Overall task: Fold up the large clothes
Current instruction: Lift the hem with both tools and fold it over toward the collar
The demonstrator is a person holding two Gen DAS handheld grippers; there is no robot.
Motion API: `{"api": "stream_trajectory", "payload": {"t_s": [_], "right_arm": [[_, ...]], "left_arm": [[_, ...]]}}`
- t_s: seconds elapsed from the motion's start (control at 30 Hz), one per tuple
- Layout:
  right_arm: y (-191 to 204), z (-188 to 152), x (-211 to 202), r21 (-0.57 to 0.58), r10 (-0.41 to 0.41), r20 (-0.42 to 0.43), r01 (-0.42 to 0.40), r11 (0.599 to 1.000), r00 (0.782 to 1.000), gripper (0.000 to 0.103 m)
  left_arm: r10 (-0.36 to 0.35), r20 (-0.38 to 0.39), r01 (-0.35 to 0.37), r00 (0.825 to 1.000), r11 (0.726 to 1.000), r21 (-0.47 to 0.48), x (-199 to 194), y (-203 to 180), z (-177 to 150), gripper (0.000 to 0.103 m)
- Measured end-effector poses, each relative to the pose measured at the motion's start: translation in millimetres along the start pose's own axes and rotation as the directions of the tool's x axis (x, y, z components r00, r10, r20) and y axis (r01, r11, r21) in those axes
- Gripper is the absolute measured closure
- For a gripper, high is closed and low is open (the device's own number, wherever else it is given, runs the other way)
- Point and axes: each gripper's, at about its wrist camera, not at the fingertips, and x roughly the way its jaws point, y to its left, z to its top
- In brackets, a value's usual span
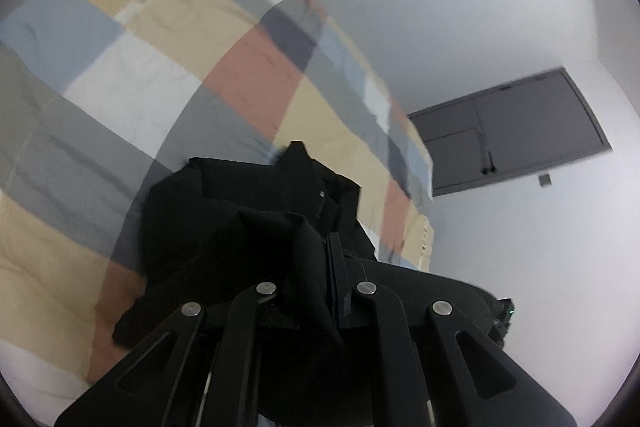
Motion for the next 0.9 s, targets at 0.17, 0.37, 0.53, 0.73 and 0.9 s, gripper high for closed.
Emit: {"api": "stream_trajectory", "payload": {"t_s": [0.17, 0.37, 0.53, 0.73, 0.9], "right_arm": [[-45.2, 33.7, 57.7, 0.109, -0.04, -0.03, 0.043, 0.993, 0.999, 0.095], [-88.1, 56.8, 100.4, 0.196, -0.076, -0.071, 0.088, 0.977, 0.995, 0.096], [-123.3, 60.2, 117.8, 0.276, -0.043, -0.106, 0.071, 0.958, 0.993, 0.096], [-131.0, 59.1, 114.8, 0.315, 0.016, -0.142, 0.03, 0.949, 0.99, 0.092], [-118.1, 56.4, 89.9, 0.297, 0.051, -0.142, -0.006, 0.955, 0.989, 0.066]], "left_arm": [[0.109, -0.069, -0.112, 0.992, 0.993, -0.033, 69.0, 17.8, 48.2, 0.094], [0.163, -0.139, -0.176, 0.977, 0.981, -0.084, 137.4, 46.6, 80.4, 0.092], [0.161, -0.182, -0.184, 0.97, 0.976, -0.114, 169.4, 62.1, 88.3, 0.091], [0.172, -0.213, -0.201, 0.962, 0.972, -0.123, 173.1, 60.9, 92.3, 0.091], [0.192, -0.243, -0.23, 0.951, 0.963, -0.14, 163.7, 55.5, 87.9, 0.089]]}}
